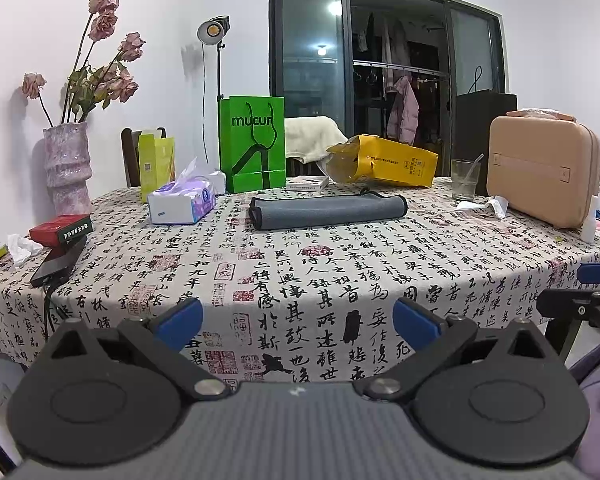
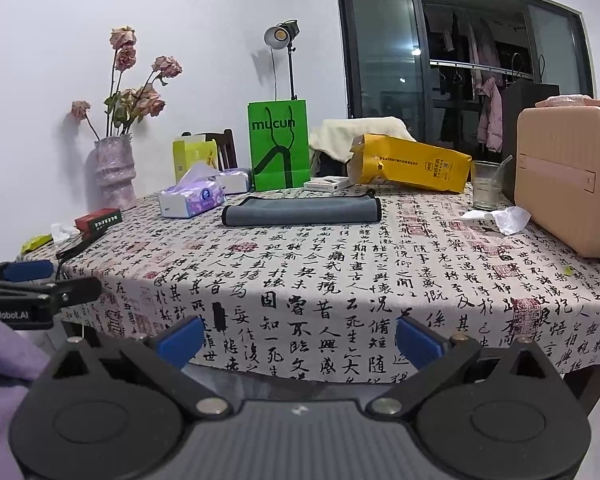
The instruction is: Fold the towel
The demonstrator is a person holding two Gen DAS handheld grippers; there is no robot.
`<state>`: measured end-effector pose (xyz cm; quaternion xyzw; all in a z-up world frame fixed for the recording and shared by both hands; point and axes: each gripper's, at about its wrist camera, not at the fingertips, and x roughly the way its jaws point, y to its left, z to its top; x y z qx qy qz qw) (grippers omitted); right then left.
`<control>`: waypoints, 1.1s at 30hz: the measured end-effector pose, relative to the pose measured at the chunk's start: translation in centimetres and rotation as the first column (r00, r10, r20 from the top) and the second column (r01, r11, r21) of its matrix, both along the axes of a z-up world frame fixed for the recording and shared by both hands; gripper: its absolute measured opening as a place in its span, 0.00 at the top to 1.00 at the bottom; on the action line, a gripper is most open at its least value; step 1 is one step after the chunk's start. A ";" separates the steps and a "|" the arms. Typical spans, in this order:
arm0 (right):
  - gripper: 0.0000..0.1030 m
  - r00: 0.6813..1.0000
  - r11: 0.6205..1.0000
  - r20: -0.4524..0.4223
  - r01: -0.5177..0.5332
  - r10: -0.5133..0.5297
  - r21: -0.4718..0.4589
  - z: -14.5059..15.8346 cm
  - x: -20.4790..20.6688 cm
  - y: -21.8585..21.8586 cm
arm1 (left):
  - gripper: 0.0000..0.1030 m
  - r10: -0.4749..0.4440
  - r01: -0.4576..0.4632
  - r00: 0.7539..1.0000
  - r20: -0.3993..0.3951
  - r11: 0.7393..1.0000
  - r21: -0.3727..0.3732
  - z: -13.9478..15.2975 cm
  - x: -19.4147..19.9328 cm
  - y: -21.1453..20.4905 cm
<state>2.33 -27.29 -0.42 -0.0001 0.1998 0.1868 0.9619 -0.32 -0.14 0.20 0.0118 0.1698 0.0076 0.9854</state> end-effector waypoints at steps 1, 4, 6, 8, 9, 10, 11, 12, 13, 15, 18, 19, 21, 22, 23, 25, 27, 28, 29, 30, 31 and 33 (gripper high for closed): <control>0.00 1.000 1.000 0.000 0.000 0.000 0.000 0.0 0.0 0.0 | 0.00 0.000 0.000 1.000 0.000 1.000 0.000 0.0 0.0 0.0; 0.00 1.000 1.000 0.000 0.000 0.000 0.000 0.0 0.0 0.0 | 0.00 0.000 0.000 1.000 0.000 1.000 0.000 0.0 0.0 0.0; 0.00 1.000 1.000 0.000 -0.001 0.001 0.000 0.0 0.0 0.0 | 0.00 -0.001 0.001 1.000 -0.001 1.000 -0.001 0.0 0.0 0.0; 0.00 1.000 1.000 -0.001 -0.001 0.001 0.001 0.0 0.0 0.0 | 0.00 -0.003 0.003 1.000 -0.002 1.000 0.000 0.0 0.0 -0.1; 0.00 1.000 1.000 -0.002 0.000 0.000 0.002 0.0 0.0 0.0 | 0.00 -0.002 0.002 1.000 -0.001 1.000 0.001 0.0 0.0 -0.1; 0.00 1.000 1.000 -0.002 -0.001 0.001 0.002 0.0 0.0 0.0 | 0.00 -0.002 0.002 1.000 -0.002 1.000 0.000 0.0 0.1 -0.1; 0.00 1.000 1.000 -0.002 -0.001 0.001 0.002 0.0 -0.1 0.0 | 0.00 -0.002 0.002 1.000 -0.002 1.000 -0.001 0.0 0.1 -0.1; 0.00 1.000 1.000 -0.001 -0.001 0.001 0.002 0.0 -0.1 0.0 | 0.00 -0.002 0.002 1.000 -0.002 1.000 0.000 0.0 0.1 -0.1; 0.00 1.000 1.000 -0.001 -0.001 0.001 0.002 0.0 -0.1 0.0 | 0.00 -0.002 0.002 1.000 -0.002 1.000 0.000 0.0 0.0 -0.1; 0.00 1.000 1.000 -0.002 -0.001 0.001 0.002 0.0 0.0 0.0 | 0.00 -0.002 0.002 1.000 -0.002 1.000 0.000 0.0 0.0 -0.1; 0.00 1.000 1.000 -0.002 0.000 0.000 0.003 0.0 0.0 0.0 | 0.00 -0.001 0.001 1.000 -0.001 1.000 0.001 0.0 0.0 -0.1; 0.00 1.000 1.000 -0.002 0.001 -0.001 0.003 0.0 -0.1 0.0 | 0.00 -0.001 0.001 1.000 0.000 1.000 0.001 0.0 0.1 -0.1; 0.00 1.000 1.000 -0.001 0.002 -0.002 0.003 0.0 -0.1 0.0 | 0.00 -0.001 0.001 1.000 0.000 1.000 0.002 0.0 0.0 -0.2; 0.00 1.000 1.000 0.000 0.002 -0.002 0.003 0.0 -0.1 0.0 | 0.00 -0.001 0.001 1.000 0.002 1.000 0.003 0.0 0.0 -0.2; 0.00 1.000 1.000 0.000 0.001 -0.001 0.003 0.0 -0.1 0.0 | 0.00 -0.001 0.001 1.000 0.002 1.000 0.004 0.0 0.0 -0.2; 0.00 1.000 1.000 0.000 0.001 -0.001 0.003 0.0 -0.1 0.0 | 0.00 0.000 0.000 1.000 0.003 1.000 0.004 0.0 0.0 -0.2; 0.00 1.000 1.000 0.001 0.002 -0.002 0.003 0.0 -0.1 0.0 | 0.00 -0.001 0.001 1.000 0.004 1.000 0.005 0.1 0.0 -0.2; 0.00 1.000 1.000 0.001 0.002 -0.002 0.003 0.0 -0.1 0.0 | 0.00 0.000 0.000 1.000 0.004 1.000 0.005 0.1 0.0 -0.2; 0.00 1.000 1.000 0.001 0.001 -0.001 0.003 0.0 -0.1 0.0 | 0.00 0.000 0.000 1.000 0.005 1.000 0.005 0.1 0.0 -0.2; 0.00 1.000 1.000 0.002 0.002 -0.002 0.002 0.0 -0.1 0.0 | 0.00 0.000 0.000 1.000 0.004 1.000 0.005 0.1 0.0 -0.2; 0.00 1.000 1.000 0.002 0.001 -0.001 0.002 0.0 -0.1 0.0 | 0.00 -0.001 0.001 1.000 0.005 1.000 0.006 0.1 0.0 -0.2; 0.00 1.000 1.000 0.004 0.000 0.000 0.001 0.1 -0.1 0.0 | 0.00 -0.002 0.002 1.000 0.007 1.000 0.008 0.2 -0.1 -0.2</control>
